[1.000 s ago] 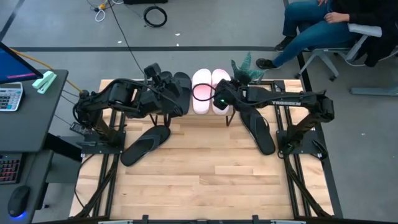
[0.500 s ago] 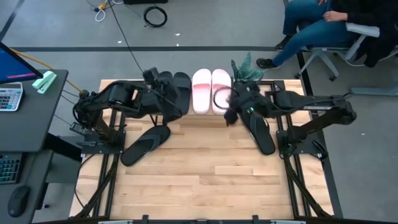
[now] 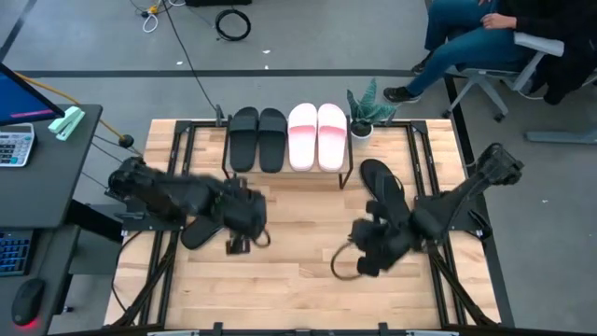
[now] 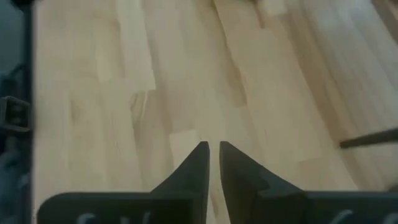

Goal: Pick and place slides into the shelf
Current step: Put the left black slipper under the shelf

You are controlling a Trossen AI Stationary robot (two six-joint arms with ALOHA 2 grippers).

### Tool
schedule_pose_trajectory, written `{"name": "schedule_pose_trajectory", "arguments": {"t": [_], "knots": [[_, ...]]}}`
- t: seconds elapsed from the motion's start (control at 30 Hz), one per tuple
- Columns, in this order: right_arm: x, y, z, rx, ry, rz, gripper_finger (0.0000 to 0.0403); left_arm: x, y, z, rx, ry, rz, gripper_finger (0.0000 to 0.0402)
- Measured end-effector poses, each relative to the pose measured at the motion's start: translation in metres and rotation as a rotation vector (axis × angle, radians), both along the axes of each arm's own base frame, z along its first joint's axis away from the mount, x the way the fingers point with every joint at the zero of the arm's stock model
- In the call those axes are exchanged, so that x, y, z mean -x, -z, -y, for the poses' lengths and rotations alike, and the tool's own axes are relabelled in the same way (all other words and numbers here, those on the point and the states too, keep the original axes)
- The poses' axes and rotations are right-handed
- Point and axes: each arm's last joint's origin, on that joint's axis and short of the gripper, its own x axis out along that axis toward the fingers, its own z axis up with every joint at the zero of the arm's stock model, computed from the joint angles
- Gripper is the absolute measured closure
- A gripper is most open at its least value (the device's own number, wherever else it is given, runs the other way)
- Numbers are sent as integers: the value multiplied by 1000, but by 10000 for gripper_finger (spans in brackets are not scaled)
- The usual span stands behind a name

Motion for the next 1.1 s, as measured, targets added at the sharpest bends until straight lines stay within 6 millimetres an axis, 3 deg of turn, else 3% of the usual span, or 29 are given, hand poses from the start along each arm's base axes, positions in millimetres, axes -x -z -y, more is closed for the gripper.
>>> {"name": "schedule_pose_trajectory", "arguments": {"t": [0.1,0.23,0.33,0.43,0.6,0.77,1.1], "knots": [[5,17,-14,107,101,45,361,5,40,14,-64,-46,-120,382],[11,22,-17,238,204,131,360,18,100,18,-201,-298,-214,395],[12,18,-15,286,237,189,360,30,135,21,-124,-389,-308,396],[13,13,-11,256,274,217,360,37,160,31,43,-381,-261,387],[14,13,-12,240,281,220,360,48,176,35,192,-347,-88,375],[14,13,-11,236,282,216,360,68,183,18,95,-446,23,365],[12,13,-9,240,289,214,360,86,216,3,42,-523,-8,328]]}}
